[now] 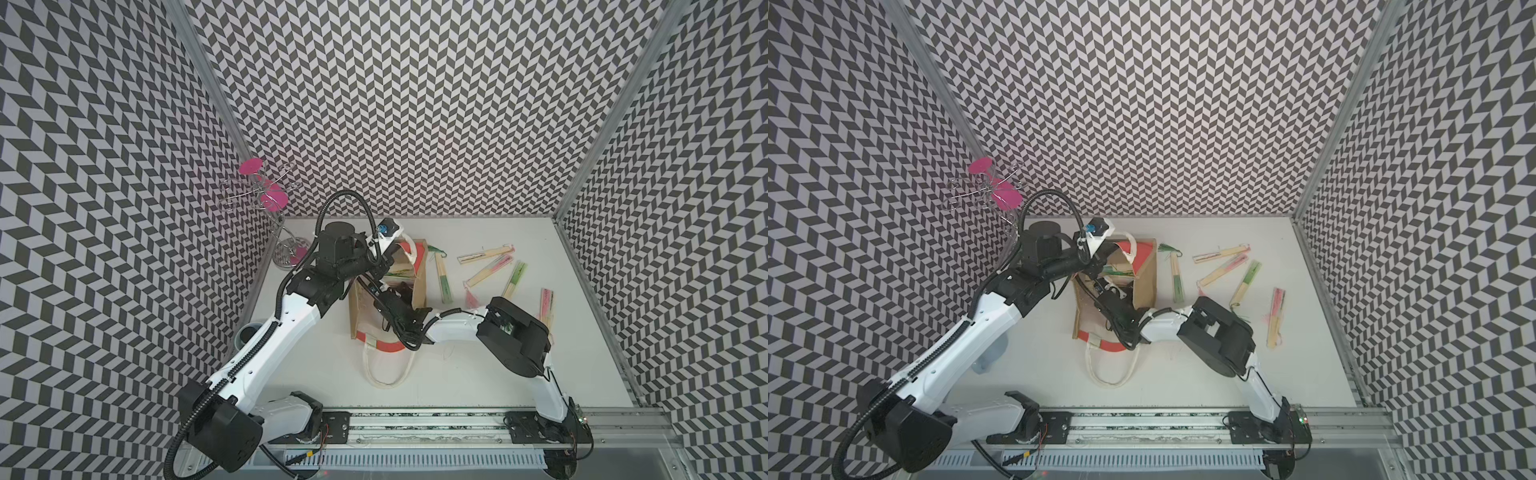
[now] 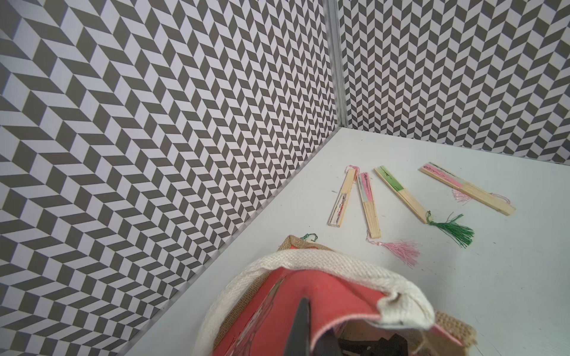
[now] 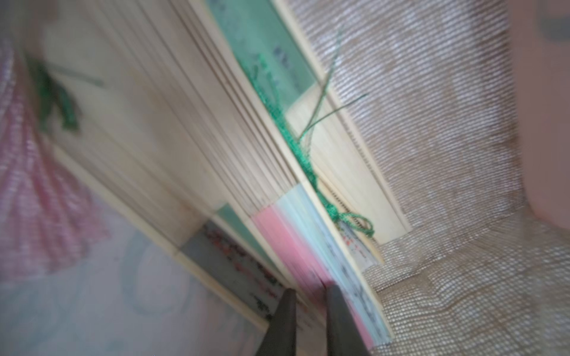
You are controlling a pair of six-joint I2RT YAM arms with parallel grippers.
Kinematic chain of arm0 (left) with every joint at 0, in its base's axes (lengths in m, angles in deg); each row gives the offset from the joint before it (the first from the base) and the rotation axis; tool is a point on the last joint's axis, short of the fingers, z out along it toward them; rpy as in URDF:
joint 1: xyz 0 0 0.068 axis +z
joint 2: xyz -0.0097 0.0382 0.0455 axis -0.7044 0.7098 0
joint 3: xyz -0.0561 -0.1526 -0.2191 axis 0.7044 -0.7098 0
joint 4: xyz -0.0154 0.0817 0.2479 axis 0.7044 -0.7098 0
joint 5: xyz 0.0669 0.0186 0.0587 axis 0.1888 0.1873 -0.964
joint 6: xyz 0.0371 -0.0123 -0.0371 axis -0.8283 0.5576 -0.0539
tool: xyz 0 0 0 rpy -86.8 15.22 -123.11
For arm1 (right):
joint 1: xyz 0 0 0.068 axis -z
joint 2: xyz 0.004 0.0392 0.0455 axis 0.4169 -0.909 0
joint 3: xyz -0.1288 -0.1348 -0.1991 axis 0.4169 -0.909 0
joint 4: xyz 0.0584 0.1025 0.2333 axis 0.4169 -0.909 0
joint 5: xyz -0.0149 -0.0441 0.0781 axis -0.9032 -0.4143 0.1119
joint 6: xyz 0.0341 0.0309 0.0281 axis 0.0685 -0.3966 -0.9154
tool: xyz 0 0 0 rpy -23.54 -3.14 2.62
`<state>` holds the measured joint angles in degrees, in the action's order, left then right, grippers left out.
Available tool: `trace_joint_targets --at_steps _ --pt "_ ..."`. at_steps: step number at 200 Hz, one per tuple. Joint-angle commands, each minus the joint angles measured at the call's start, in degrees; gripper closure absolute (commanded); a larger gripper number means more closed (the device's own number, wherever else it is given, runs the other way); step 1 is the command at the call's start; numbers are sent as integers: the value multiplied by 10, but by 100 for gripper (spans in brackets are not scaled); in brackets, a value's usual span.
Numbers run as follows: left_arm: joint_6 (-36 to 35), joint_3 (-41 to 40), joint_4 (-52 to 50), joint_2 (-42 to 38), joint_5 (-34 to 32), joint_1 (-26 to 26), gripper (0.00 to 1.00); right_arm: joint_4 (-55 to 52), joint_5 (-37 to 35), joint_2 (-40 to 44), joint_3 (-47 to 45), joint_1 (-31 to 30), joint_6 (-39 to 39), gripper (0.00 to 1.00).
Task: Take out the folding fans from the tote bags
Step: Pick up the folding fan from the canvas bag.
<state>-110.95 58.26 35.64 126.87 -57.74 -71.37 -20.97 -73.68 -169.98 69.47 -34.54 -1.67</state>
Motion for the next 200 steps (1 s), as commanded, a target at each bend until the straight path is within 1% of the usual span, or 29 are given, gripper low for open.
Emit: trace_joint_targets --at_steps 1,36,50,59,63,68,88,98,107,123,144,167,200 --pt "13 25 50 -20 -7 -3 100 23 -3 50 -4 -6 -33 88" --pt "30 16 66 -30 -29 1 100 9 9 73 -6 -6 -57 98" --pt "38 16 68 -32 -36 3 100 3 27 83 -10 -5 -69 99" --pt "39 16 68 -33 -32 4 100 -4 46 88 -12 -5 -77 90" --pt "38 15 68 -34 -28 4 100 -8 60 90 -12 -5 -79 84" --pt "36 15 68 -34 -22 4 100 -14 81 94 -13 -4 -81 78" --pt "28 12 66 -34 -5 4 100 -18 164 109 -26 -5 -82 64" --pt "25 9 68 -36 3 4 100 -19 184 109 -28 -4 -82 55" --pt "20 5 70 -39 12 4 100 -25 193 104 -24 -4 -76 50" --pt "14 -3 75 -44 27 4 100 -44 215 89 -13 -4 -60 46" --pt "3 -7 71 -46 38 3 100 -77 230 69 4 -4 -44 44" --pt "-11 -9 63 -45 55 3 100 -88 194 47 21 -4 -34 39" --pt "-15 -2 44 -39 73 2 100 -89 155 22 39 -3 -31 30"
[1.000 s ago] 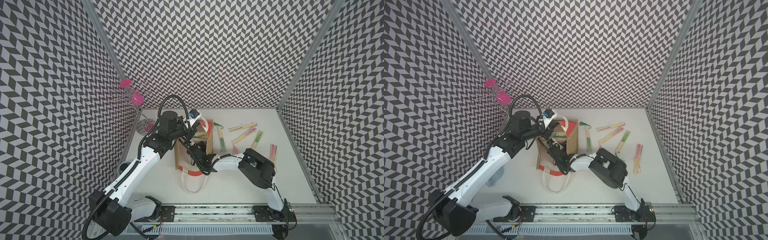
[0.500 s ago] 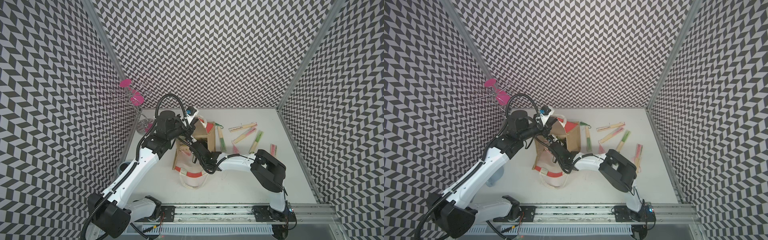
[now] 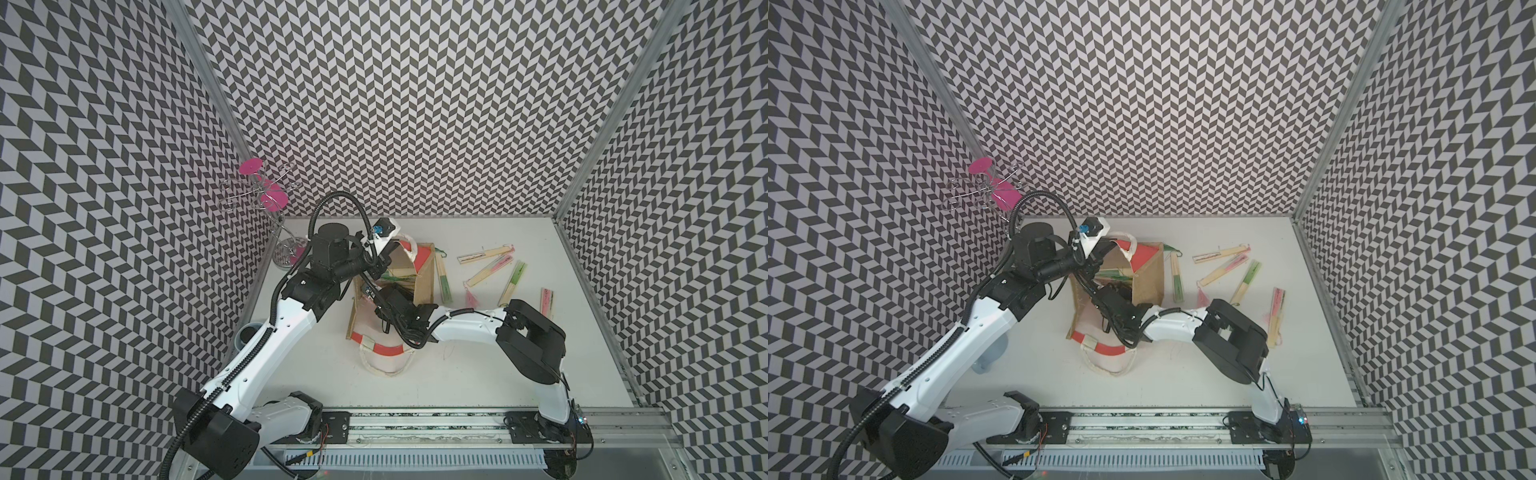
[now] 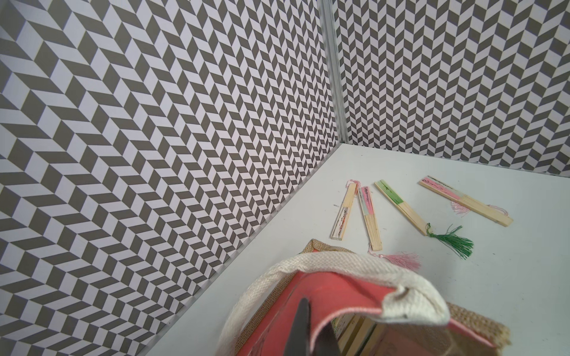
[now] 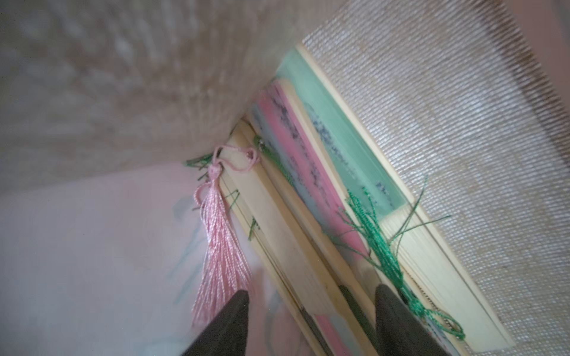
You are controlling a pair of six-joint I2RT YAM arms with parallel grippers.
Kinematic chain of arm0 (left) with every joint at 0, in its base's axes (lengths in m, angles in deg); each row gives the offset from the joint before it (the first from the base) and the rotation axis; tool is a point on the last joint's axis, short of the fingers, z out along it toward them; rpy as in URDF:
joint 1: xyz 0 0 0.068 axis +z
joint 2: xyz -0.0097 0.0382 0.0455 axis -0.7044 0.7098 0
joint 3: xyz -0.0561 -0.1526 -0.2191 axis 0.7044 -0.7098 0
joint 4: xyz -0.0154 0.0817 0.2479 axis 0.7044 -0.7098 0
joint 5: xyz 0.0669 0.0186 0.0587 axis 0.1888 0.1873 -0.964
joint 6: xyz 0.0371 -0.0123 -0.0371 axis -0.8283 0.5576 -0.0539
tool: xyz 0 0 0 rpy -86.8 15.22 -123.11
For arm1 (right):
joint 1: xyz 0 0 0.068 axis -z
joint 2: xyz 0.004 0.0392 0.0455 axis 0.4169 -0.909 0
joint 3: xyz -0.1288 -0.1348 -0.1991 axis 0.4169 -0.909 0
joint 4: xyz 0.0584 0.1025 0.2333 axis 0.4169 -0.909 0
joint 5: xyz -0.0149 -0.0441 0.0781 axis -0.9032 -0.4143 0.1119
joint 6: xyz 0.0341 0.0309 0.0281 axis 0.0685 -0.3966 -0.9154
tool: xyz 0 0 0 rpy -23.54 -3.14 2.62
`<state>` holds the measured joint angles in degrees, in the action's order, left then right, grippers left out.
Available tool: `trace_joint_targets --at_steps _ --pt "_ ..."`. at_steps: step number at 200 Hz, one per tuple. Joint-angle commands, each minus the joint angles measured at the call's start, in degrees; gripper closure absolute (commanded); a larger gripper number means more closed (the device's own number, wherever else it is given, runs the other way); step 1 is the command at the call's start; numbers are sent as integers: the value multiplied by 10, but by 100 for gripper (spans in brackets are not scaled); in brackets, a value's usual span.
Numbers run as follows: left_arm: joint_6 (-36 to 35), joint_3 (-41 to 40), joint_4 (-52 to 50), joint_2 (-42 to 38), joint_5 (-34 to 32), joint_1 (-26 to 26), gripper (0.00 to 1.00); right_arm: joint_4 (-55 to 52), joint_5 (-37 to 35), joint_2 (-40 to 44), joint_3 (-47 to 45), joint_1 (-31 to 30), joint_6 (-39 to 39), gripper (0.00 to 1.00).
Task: Take out the folding fans from the tote bags
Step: Pick up the folding fan from the canvas bag.
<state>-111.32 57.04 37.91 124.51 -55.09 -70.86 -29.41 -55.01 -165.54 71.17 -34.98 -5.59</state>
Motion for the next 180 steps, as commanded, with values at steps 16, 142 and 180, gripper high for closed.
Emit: trace_joint_targets --at_steps 16,142,180 --pt "-13 13 13 -15 48 -4 100 -13 -38 -32 36 6 1 28" --pt "-12 24 2 -77 57 -4 100 -98 -55 -119 134 49 -29 51" --pt "10 -2 73 -90 -20 -3 100 -73 -47 -61 92 38 -29 75"
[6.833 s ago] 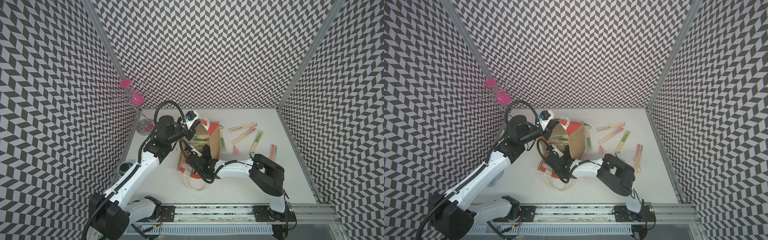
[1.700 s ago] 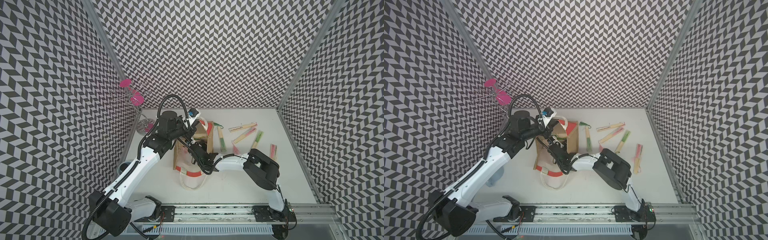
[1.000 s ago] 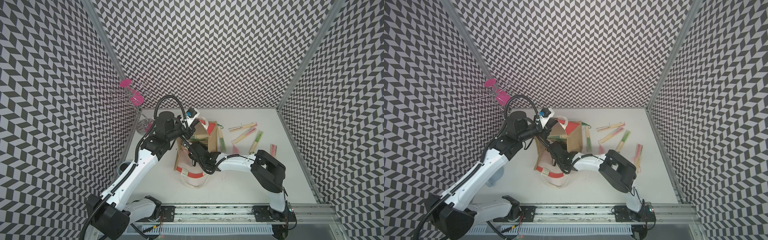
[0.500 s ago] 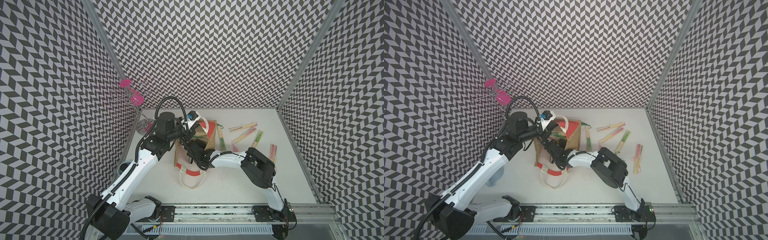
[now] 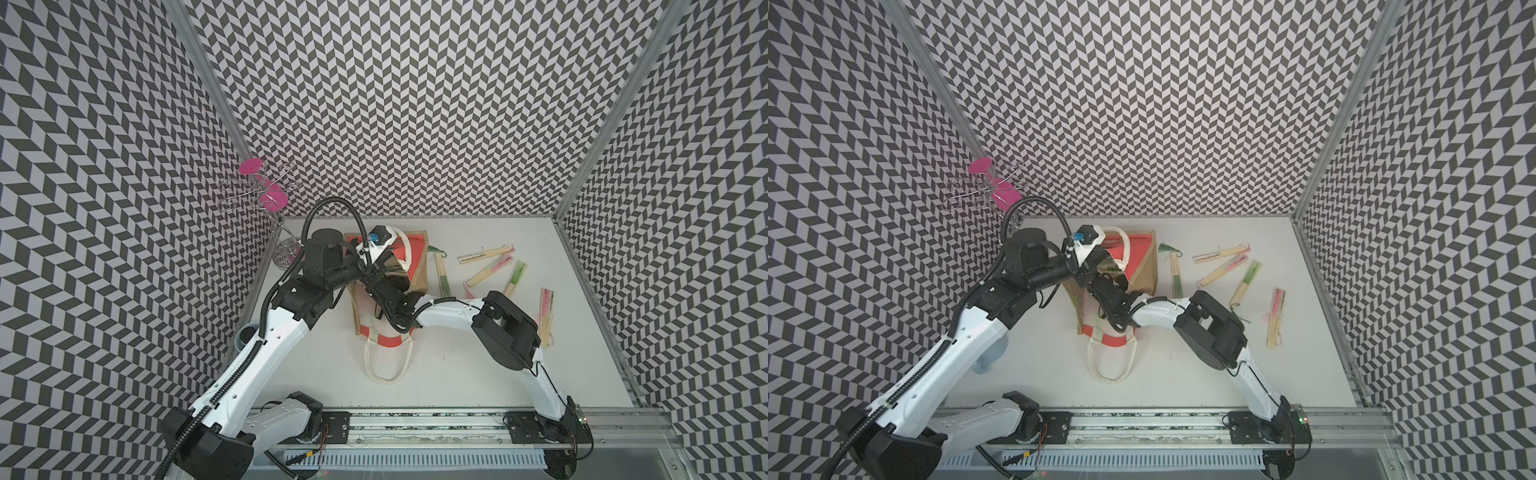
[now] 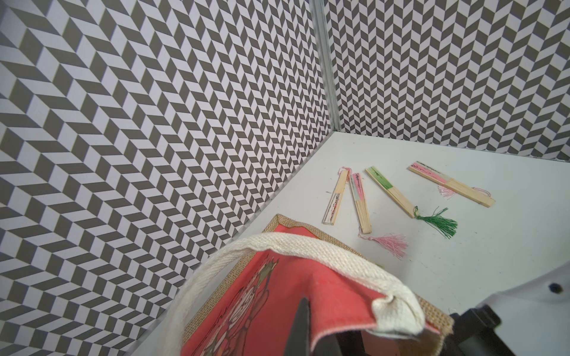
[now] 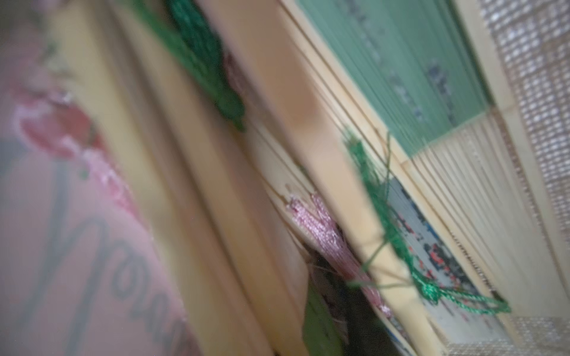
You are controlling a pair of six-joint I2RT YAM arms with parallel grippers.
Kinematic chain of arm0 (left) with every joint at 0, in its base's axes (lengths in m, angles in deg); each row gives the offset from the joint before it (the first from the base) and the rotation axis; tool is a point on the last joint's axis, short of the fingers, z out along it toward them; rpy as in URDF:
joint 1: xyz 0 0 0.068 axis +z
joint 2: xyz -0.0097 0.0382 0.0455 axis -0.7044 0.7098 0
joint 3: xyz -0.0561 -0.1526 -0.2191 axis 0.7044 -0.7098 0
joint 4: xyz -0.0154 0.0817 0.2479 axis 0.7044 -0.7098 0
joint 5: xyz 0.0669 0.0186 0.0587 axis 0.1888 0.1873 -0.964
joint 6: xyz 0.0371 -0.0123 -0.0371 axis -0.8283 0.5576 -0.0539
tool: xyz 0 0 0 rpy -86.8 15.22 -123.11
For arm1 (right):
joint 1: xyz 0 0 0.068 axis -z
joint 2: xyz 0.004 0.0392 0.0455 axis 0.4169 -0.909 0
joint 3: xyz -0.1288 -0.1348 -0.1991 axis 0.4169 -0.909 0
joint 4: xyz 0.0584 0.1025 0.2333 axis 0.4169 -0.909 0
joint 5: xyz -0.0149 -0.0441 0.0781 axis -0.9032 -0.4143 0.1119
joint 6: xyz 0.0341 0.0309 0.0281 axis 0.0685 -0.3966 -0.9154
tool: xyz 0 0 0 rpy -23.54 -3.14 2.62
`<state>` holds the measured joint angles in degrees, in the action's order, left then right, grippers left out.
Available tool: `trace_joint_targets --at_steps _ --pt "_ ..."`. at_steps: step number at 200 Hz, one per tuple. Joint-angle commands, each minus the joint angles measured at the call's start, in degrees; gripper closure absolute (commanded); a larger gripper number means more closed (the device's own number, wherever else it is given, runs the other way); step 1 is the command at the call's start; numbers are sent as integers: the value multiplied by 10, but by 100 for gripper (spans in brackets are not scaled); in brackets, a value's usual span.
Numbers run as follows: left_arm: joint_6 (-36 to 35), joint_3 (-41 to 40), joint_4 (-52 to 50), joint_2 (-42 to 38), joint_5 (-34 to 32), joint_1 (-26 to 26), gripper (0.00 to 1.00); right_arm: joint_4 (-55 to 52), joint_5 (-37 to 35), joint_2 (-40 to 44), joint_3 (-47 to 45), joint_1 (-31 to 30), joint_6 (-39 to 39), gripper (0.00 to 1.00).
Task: Take out the folding fans from the tote bags
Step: Pick up the folding fan from the canvas bag.
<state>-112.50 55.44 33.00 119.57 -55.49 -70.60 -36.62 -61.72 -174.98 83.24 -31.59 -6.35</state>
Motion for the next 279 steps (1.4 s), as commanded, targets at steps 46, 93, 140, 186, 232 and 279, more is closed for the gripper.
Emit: trace_joint_targets --at_steps 46,93,140,186,232,279 --pt "29 30 121 -17 -83 -6 100 22 28 92 -55 0 -33 89" --pt "43 33 130 -1 -136 -6 100 40 51 135 -85 0 -47 94" --pt "65 48 124 18 -135 -6 100 44 185 182 -112 1 -88 85" --pt "69 26 149 -3 -85 -6 100 47 212 158 -110 2 -113 80" --pt "73 18 157 -16 -69 -6 100 53 215 140 -105 2 -121 77" --pt "77 17 159 -19 -65 -6 100 48 204 146 -99 2 -127 73"
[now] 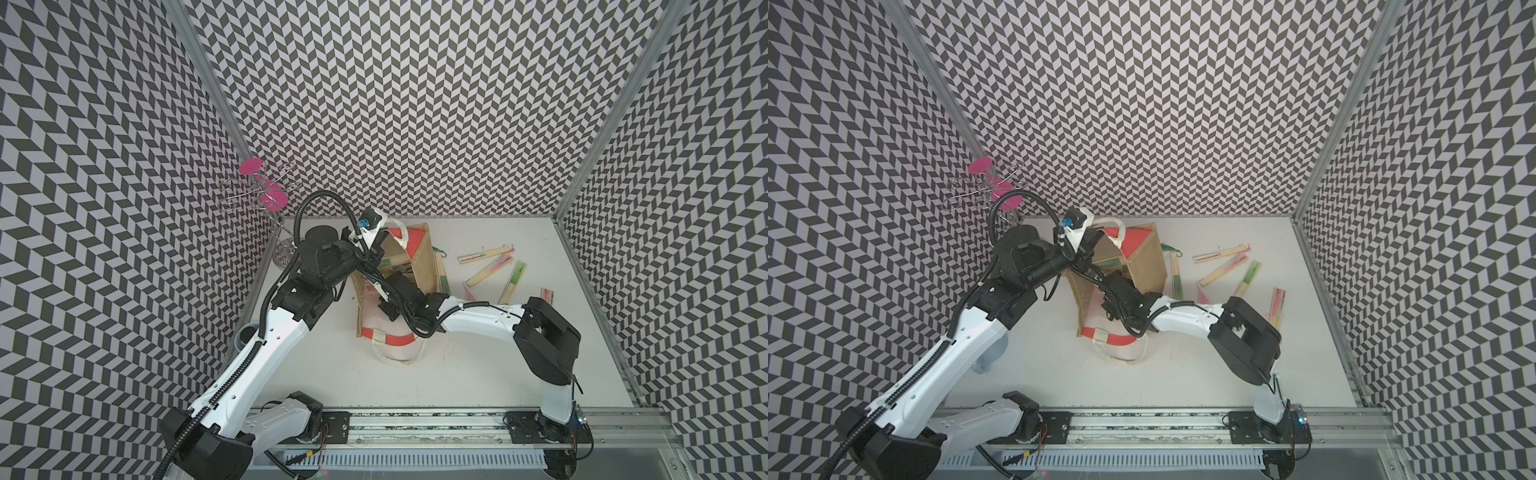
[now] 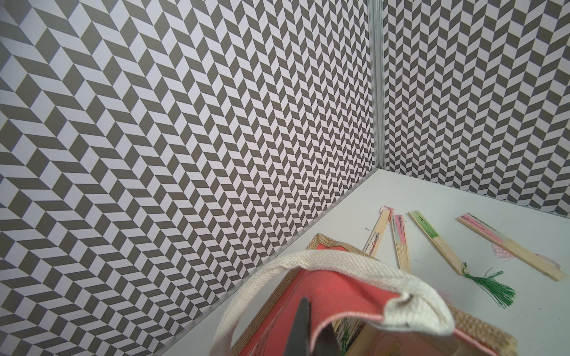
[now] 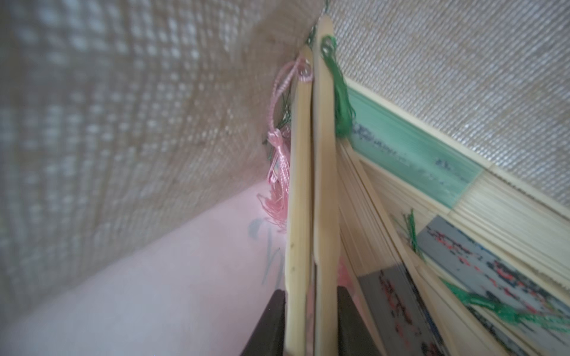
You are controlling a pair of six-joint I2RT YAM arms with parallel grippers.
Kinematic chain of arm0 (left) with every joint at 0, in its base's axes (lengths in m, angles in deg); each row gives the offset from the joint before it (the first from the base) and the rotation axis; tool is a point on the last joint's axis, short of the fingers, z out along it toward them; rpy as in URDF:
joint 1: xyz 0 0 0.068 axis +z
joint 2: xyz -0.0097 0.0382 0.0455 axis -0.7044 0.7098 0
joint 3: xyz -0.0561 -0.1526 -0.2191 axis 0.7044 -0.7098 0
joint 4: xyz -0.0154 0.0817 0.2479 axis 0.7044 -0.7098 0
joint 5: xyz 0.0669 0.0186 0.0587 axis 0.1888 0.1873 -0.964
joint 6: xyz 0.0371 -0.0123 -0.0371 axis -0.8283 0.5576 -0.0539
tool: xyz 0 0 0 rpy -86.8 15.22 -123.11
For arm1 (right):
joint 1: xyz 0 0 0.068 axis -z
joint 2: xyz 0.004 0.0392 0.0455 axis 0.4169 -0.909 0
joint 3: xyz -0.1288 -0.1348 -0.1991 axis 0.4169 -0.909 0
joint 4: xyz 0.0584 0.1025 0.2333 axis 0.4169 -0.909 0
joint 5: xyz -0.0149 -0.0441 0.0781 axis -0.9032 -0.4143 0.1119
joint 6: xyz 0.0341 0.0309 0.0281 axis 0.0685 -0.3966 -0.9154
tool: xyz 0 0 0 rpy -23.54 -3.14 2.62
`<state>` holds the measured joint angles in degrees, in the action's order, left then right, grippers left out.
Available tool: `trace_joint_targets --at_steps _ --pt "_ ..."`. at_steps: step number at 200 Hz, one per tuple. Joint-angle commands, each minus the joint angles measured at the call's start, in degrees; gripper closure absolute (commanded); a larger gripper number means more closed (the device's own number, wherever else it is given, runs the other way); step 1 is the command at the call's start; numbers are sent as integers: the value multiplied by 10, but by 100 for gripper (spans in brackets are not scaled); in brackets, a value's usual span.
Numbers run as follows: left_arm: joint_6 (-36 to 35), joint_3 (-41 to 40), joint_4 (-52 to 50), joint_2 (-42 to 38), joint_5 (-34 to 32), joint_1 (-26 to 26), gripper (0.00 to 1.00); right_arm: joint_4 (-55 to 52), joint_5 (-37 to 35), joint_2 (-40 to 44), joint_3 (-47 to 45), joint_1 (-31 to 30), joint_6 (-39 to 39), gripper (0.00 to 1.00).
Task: Take out the folding fans from the tote bags
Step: Pick up the folding fan from the canvas bag.
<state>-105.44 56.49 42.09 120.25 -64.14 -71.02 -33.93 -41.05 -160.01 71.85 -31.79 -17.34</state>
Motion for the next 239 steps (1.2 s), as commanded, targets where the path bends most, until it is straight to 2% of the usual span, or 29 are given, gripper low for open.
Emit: trace_joint_targets --at_steps 1,22,52,79,121,153,166,190,239 --pt "6 6 68 -26 22 -2 100 21 -3 -3 15 4 -17 74" --pt "7 5 67 -24 18 -2 100 21 -10 7 13 4 -20 78" --pt "8 3 67 -22 19 -2 100 10 11 19 16 4 -24 73" --pt "8 1 66 -21 16 -2 100 4 34 28 17 4 -32 52" --pt "4 1 61 -23 17 -1 100 -2 55 39 29 7 -48 51" --pt "3 -1 62 -23 14 -2 100 2 45 64 30 8 -66 40" --pt "3 -2 62 -21 14 -2 100 10 26 75 26 9 -81 40" --pt "4 -7 62 -19 8 -2 100 24 -29 86 16 10 -109 48" --pt "2 -9 58 -13 -1 -2 100 21 -5 92 1 16 -127 52"
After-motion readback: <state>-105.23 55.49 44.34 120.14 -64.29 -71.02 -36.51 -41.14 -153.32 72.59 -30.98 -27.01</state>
